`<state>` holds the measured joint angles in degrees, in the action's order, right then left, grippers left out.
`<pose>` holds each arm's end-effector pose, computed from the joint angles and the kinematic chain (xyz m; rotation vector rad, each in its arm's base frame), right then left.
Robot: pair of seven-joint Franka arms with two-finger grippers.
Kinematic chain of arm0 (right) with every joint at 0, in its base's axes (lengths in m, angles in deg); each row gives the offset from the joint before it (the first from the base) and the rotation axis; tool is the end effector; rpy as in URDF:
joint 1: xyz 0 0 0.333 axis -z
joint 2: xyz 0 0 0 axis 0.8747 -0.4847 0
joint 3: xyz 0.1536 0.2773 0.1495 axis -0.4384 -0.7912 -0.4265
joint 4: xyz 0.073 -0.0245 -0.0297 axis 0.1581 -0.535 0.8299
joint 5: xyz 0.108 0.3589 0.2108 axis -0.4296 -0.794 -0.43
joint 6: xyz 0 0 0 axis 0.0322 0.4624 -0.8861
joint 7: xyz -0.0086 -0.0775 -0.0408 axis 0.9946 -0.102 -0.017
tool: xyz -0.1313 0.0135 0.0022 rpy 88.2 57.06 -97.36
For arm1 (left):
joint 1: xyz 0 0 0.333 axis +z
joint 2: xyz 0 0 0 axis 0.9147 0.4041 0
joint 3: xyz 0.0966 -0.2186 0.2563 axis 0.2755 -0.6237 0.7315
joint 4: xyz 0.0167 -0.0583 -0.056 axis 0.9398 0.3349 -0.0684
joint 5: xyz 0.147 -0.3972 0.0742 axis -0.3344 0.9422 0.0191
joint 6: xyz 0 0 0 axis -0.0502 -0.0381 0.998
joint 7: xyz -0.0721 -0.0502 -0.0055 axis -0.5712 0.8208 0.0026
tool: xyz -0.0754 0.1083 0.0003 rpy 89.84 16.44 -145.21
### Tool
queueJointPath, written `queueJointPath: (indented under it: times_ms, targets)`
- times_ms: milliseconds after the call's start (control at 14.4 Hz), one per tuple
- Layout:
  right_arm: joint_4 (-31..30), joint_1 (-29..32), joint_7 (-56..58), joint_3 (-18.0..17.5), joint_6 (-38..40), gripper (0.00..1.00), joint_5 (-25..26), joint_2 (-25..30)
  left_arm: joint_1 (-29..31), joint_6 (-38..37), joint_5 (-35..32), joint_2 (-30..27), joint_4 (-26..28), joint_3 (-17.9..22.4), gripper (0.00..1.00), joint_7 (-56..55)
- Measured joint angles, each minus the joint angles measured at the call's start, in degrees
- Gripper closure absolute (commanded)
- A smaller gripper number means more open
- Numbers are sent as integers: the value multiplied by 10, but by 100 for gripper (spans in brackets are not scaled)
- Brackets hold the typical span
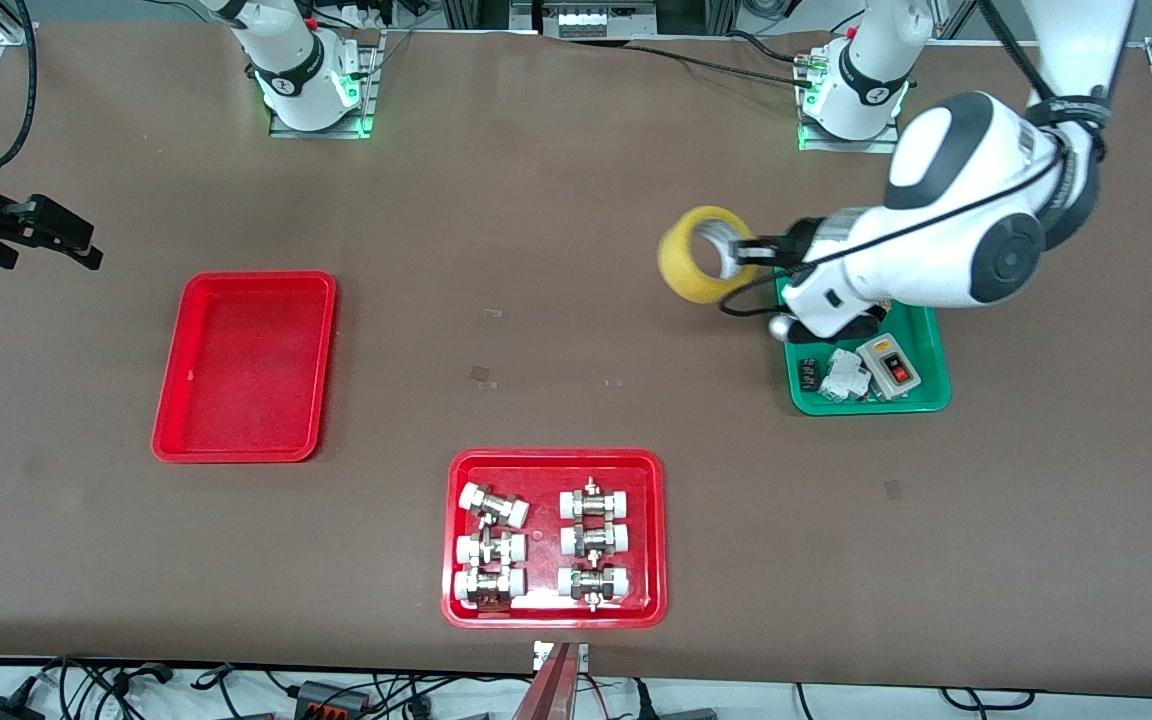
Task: Left arm passes tape to right arm into tray
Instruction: 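Lift the tape roll with the left gripper toward the table middle, then hold the tape with the left gripper while the right gripper approaches it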
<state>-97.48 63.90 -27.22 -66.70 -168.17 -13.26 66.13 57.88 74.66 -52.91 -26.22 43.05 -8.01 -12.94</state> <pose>0.5951 -0.0262 0.5986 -3.1232 0.0174 -0.0680 0.5879 -0.2921 0.4653 2.6354 0.1939 -0.7024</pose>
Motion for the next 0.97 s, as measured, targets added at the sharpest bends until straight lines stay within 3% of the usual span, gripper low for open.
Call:
queueJointPath:
  times_ms: [208,417,695,834,973]
  targets:
    - [0,0,0,0,0,0,0,0,-29,1,105,21,-63,0,100,-30]
    - [0,0,0,0,0,0,0,-1,-47,14,144,30,-101,-1,100,-70]
    - [-2,-1,2,-4,11,0,-2,-8,-60,36,202,34,-110,-1,100,-99]
    - [-4,-13,3,-8,26,0,-29,-20,-60,55,238,40,-110,0,100,-104]
    - [-5,-42,3,-10,28,0,-97,-37,-62,85,259,49,-110,0,100,-105]
